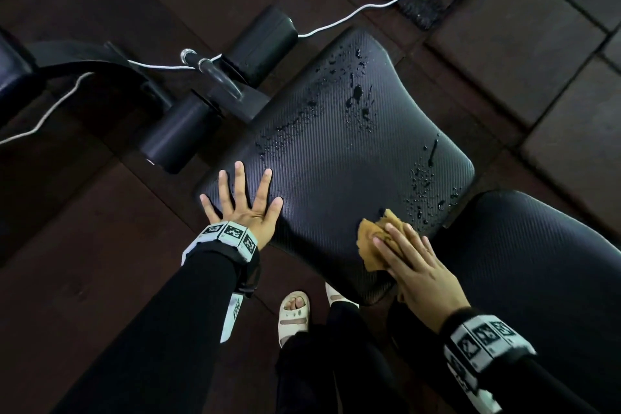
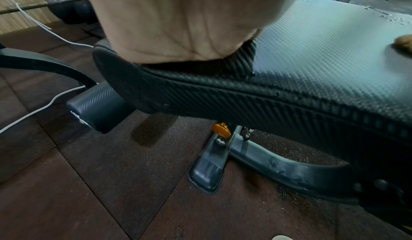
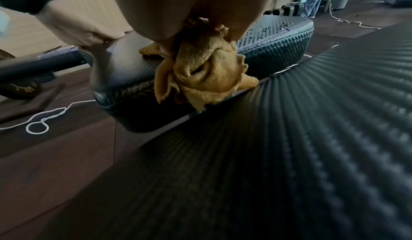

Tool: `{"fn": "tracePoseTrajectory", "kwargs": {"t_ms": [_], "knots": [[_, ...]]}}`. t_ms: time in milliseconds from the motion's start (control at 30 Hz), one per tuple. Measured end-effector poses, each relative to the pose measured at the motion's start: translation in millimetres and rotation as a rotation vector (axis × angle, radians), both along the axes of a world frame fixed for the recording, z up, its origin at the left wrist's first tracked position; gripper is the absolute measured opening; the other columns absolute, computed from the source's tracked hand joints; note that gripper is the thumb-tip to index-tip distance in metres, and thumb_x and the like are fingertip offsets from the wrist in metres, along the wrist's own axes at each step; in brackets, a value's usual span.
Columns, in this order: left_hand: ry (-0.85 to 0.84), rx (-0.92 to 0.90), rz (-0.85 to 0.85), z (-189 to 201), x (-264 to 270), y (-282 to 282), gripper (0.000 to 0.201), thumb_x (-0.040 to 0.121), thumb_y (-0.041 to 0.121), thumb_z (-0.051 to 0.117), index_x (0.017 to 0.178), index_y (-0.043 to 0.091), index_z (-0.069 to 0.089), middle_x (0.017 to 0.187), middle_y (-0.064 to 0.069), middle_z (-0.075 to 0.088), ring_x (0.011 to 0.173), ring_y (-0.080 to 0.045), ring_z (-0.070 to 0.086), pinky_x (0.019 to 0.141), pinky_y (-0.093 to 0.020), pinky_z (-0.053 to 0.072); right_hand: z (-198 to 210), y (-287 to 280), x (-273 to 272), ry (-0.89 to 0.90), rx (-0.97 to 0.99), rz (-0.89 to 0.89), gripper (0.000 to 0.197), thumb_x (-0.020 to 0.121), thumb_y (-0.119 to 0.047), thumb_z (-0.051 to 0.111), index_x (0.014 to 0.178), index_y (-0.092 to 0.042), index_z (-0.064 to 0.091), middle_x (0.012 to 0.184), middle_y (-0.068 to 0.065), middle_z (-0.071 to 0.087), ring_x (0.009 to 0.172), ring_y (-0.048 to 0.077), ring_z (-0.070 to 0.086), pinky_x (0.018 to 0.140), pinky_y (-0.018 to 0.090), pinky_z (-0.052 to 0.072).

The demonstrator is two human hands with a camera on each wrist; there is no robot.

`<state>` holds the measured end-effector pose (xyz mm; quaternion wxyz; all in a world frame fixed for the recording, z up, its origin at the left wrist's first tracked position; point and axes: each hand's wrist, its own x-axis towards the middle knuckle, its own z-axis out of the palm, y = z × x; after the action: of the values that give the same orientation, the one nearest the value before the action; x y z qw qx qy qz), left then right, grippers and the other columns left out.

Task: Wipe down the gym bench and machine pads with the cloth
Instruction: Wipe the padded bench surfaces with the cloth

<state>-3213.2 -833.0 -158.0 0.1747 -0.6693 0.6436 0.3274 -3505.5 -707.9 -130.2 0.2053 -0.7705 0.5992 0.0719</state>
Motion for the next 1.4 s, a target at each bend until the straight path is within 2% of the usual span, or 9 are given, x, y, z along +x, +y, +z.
{"fn": "tracePoseTrajectory", "kwargs": {"t_ms": [233, 433, 600, 733, 900, 1000, 1100, 1233, 1400], "knots": [[-0.027, 0.069, -0.003, 6, -3, -3, 0.053, 0.083, 0.070, 0.001, 0.116, 0.065, -0.040, 0.121, 0.021, -0.062, 0.109, -0.006, -0.060, 0.100, -0.051, -0.029, -10, -72, 17, -0.017, -0.046, -0.027, 0.051, 0.091, -0.028, 0.033, 0.141, -0.024, 0.041, 0.150, 0.003, 0.034, 0.138, 0.032, 0.030, 0.108, 0.050, 0.031], [-0.047, 0.115, -0.005, 9, -6, -5, 0.054, 0.087, 0.069, 0.004, 0.115, 0.063, -0.041, 0.120, 0.021, -0.063, 0.111, -0.008, -0.058, 0.102, -0.052, -0.028, -24, -148, -44, -0.066, 0.018, -0.271, 0.058, 0.096, -0.023, 0.041, 0.148, -0.031, 0.016, 0.158, -0.001, 0.007, 0.145, 0.026, -0.001, 0.116, 0.047, 0.007], [-0.055, 0.119, -0.014, 10, -7, -6, 0.053, 0.081, 0.071, -0.001, 0.112, 0.064, -0.043, 0.122, 0.019, -0.063, 0.109, -0.009, -0.060, 0.102, -0.053, -0.027, -21, -115, -73, -0.146, -0.011, -0.542, 0.053, 0.099, -0.021, 0.038, 0.148, -0.028, 0.020, 0.157, 0.003, 0.012, 0.145, 0.027, 0.002, 0.117, 0.048, 0.010], [-0.045, 0.084, -0.008, 7, -4, -5, 0.055, 0.073, 0.076, -0.008, 0.114, 0.065, -0.042, 0.125, 0.020, -0.061, 0.112, -0.008, -0.059, 0.101, -0.052, -0.028, -19, -60, -48, -0.203, -0.071, -0.660, 0.052, 0.097, -0.013, 0.044, 0.146, -0.018, 0.028, 0.156, 0.009, 0.016, 0.144, 0.033, 0.006, 0.115, 0.052, 0.016], [-0.042, 0.062, -0.003, 2, -1, -3, 0.058, 0.070, 0.078, -0.011, 0.119, 0.065, -0.038, 0.129, 0.020, -0.058, 0.116, -0.007, -0.057, 0.098, -0.050, -0.030, -22, -31, 15, -0.191, -0.103, -0.483, 0.060, 0.084, 0.000, 0.061, 0.140, -0.016, 0.043, 0.151, 0.012, 0.030, 0.138, 0.045, 0.020, 0.106, 0.061, 0.023], [-0.044, 0.052, 0.003, -1, 0, -3, 0.058, 0.069, 0.079, -0.011, 0.120, 0.066, -0.037, 0.129, 0.021, -0.058, 0.116, -0.006, -0.057, 0.100, -0.050, -0.029, -23, -61, 29, -0.154, -0.079, -0.298, 0.071, 0.076, -0.003, 0.065, 0.141, -0.019, 0.040, 0.152, 0.007, 0.031, 0.138, 0.040, 0.025, 0.106, 0.057, 0.025], [-0.050, 0.047, 0.011, -2, 0, -3, 0.057, 0.069, 0.080, -0.010, 0.118, 0.067, -0.037, 0.127, 0.022, -0.058, 0.116, -0.006, -0.056, 0.102, -0.051, -0.027, -25, -109, 14, -0.126, -0.049, -0.228, 0.072, 0.081, -0.009, 0.060, 0.144, -0.029, 0.033, 0.155, 0.001, 0.022, 0.142, 0.034, 0.019, 0.111, 0.052, 0.019], [-0.047, 0.022, 0.020, -5, 1, -2, 0.057, 0.069, 0.083, -0.010, 0.119, 0.069, -0.034, 0.128, 0.024, -0.056, 0.117, -0.003, -0.055, 0.102, -0.050, -0.027, -29, -152, -38, -0.141, 0.007, -0.357, 0.056, 0.097, -0.018, 0.042, 0.146, -0.037, 0.025, 0.158, -0.004, 0.009, 0.145, 0.027, 0.003, 0.115, 0.046, 0.008], [-0.044, 0.002, 0.037, -7, 1, -1, 0.060, 0.068, 0.083, -0.010, 0.123, 0.069, -0.030, 0.132, 0.025, -0.053, 0.122, -0.003, -0.051, 0.103, -0.051, -0.024, -26, -114, -70, -0.128, -0.006, -0.574, 0.055, 0.097, -0.018, 0.043, 0.146, -0.034, 0.024, 0.158, -0.001, 0.009, 0.145, 0.026, -0.001, 0.116, 0.046, 0.007]]}}
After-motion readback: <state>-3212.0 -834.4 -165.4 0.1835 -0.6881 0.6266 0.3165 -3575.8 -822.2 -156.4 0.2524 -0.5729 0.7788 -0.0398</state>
